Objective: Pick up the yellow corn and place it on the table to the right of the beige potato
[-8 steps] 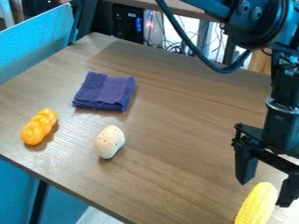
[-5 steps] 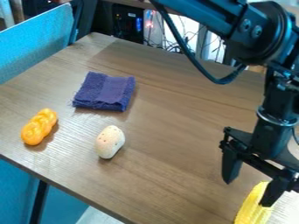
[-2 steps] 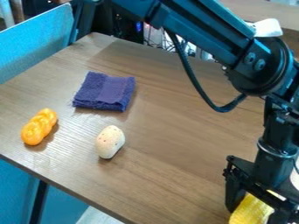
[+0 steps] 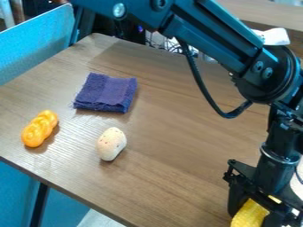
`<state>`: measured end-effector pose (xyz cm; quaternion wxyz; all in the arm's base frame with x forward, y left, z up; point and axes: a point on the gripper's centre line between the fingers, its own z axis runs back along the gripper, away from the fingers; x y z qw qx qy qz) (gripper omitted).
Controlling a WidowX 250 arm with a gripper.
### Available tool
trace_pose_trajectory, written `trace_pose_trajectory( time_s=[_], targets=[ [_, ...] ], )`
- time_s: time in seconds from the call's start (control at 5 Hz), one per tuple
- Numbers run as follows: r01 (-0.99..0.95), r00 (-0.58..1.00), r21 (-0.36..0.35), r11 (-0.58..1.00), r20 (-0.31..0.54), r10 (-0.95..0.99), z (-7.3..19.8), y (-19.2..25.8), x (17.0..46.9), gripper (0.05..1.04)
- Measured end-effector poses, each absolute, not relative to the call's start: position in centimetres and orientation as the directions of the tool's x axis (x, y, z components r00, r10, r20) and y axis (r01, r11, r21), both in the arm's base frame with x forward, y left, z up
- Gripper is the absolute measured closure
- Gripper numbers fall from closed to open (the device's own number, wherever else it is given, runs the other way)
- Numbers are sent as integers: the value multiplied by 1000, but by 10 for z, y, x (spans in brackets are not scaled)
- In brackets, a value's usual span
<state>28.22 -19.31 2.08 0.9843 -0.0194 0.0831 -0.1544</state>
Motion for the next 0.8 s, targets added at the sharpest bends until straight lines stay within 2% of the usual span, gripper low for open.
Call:
trace_pose_trajectory(
  time_s=[0.4, 0.8],
  targets=[
    [313, 939, -86, 946, -123, -322, 35, -191, 277, 391],
    [180, 980, -95, 979, -67, -186, 70, -157, 287, 391]
  ],
)
